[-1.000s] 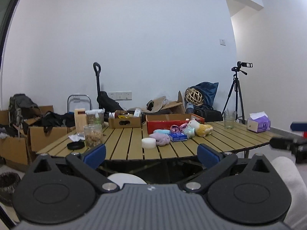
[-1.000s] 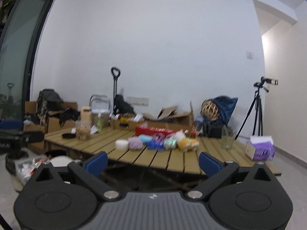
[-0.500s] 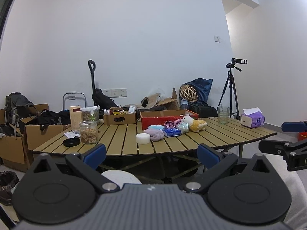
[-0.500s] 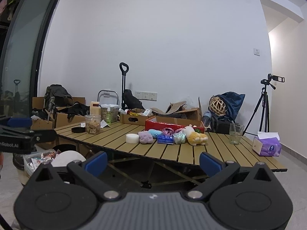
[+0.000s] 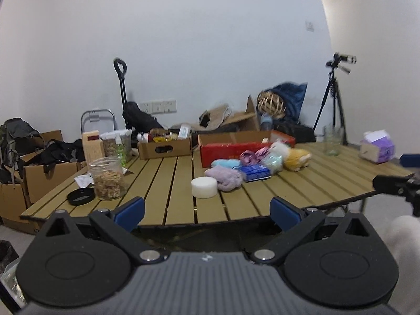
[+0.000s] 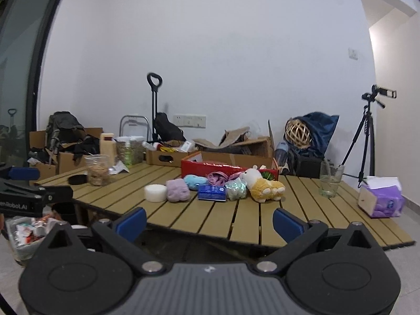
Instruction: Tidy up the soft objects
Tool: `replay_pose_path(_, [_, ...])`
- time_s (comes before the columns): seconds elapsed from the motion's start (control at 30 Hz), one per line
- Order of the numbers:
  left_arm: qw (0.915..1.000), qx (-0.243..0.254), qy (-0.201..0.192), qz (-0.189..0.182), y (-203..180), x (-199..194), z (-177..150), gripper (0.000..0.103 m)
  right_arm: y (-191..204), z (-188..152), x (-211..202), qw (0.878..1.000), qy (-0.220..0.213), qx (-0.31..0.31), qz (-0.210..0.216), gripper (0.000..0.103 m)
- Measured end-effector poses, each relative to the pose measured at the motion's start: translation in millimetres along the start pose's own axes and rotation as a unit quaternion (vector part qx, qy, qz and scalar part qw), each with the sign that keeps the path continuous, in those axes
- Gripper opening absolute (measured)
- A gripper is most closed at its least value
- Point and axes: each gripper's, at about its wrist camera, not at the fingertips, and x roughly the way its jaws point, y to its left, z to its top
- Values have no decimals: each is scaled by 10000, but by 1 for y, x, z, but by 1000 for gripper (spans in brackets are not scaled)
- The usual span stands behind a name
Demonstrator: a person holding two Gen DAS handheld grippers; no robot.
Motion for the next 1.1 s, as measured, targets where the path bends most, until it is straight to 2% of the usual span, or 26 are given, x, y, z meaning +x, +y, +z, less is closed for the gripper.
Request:
replay_pose_path(0.1, [9998,69,193,21,2,67,6,103,-20,5,59,9999,134,49,-32,100])
replay_pose_path(0.17, [9990,105,415,123,4,112,12,103,-35,11,106,9994,282,178,-45,96])
replay_pose_path(0.23, [9984,41,555,7,6,151,18,102,-49,17,148,9984,416,384,4,95])
replay_pose_path(0.37, [9935,-114,1128,-102,12,230,20,87,-71,26,244,9939,775,761,199,86])
replay_pose_path(0.47, [9904,-246,1357,-81,19,270,18,85,-78,29,304,9909,998,872,236,82])
replay_pose_path(0.57, [9874,-483,1495,-204,28,292,17,85,-80,28,350,9882,1224,887,260,76])
replay_pose_path(0.63, [9855,-566,1571,-291,32,300,16,73,-80,27,372,9866,1317,937,242,70])
replay_pose_path(0.67, [9846,-567,1620,-336,33,305,14,56,-81,25,382,9853,1386,974,234,58])
replay_pose_path(0.7, [9847,-578,1604,-347,32,306,14,57,-82,23,387,9842,1413,1044,206,45])
replay_pose_path(0.77, [9859,-567,1523,-386,32,307,12,55,-85,19,396,9816,1495,1176,157,32])
replay_pose_path(0.83, [9861,-588,1488,-443,31,306,12,55,-90,17,397,9794,1473,1354,261,29])
replay_pose_path(0.93, [9854,-695,1488,-442,31,306,14,54,-89,18,393,9810,1451,1268,231,24])
replay_pose_path(1.0, [9869,-685,1432,-270,31,299,19,54,-86,19,383,9829,1406,1174,192,21])
replay_pose_path(1.1, [9908,-627,1197,-116,31,269,30,54,-79,24,351,9886,1190,912,111,21])
